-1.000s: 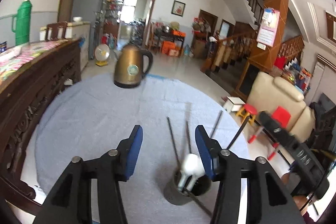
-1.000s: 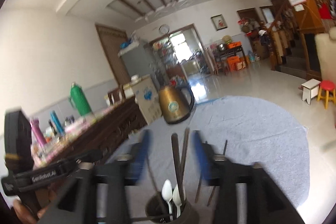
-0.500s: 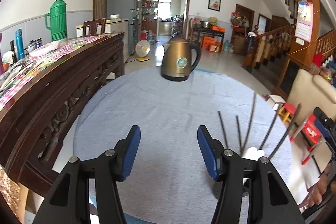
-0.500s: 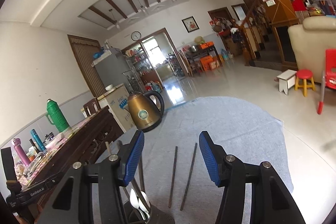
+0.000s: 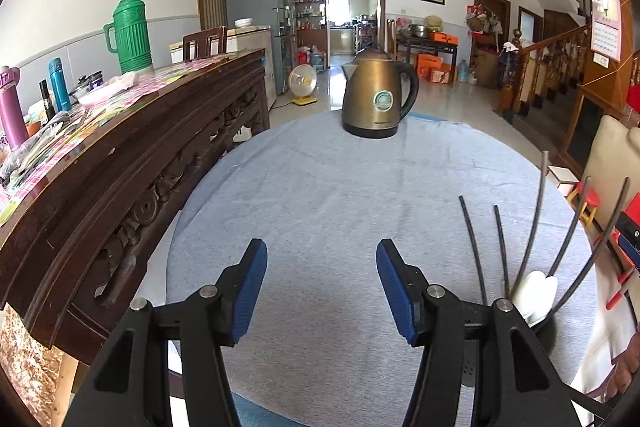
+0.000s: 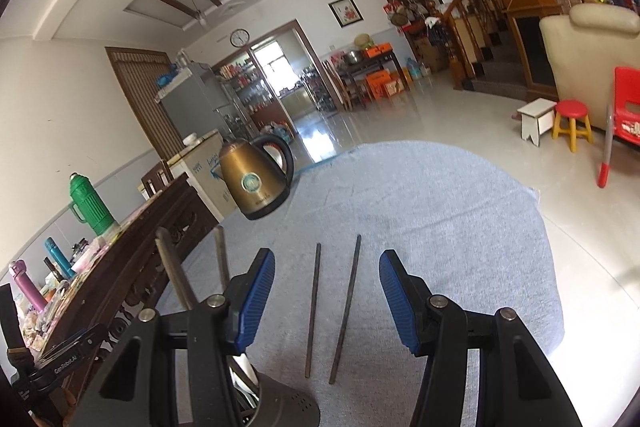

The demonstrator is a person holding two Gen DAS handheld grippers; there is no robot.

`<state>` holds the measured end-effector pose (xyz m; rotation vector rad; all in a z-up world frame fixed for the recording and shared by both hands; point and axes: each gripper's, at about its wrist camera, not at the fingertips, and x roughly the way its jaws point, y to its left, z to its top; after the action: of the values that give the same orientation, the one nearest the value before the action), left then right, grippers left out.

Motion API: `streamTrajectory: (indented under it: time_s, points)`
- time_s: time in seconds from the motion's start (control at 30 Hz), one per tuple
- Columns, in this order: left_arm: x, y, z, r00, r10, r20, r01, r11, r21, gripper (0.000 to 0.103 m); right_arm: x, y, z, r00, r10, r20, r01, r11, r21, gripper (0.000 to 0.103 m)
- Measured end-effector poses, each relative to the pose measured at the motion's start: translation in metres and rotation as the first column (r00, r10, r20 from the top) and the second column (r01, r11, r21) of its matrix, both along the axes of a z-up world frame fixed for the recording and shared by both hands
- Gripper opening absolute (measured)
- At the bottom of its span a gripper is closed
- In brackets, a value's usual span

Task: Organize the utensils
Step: 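Withdraw both tools from the cup toward the last pair of chopsticks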

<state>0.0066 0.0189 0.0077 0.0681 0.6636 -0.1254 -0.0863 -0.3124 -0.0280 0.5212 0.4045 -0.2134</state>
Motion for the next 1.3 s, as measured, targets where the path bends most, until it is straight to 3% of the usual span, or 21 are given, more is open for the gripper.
streamTrajectory:
  time_s: [1.3]
  points:
    - [0.029,-0.001,-0.036,0.994,0.070,-0.082,-0.063,0.995,0.083,0.060,0.048,-0.002,-0.042,0.988,0.055,-0.143,-0.042,0.995,0.094,0.058]
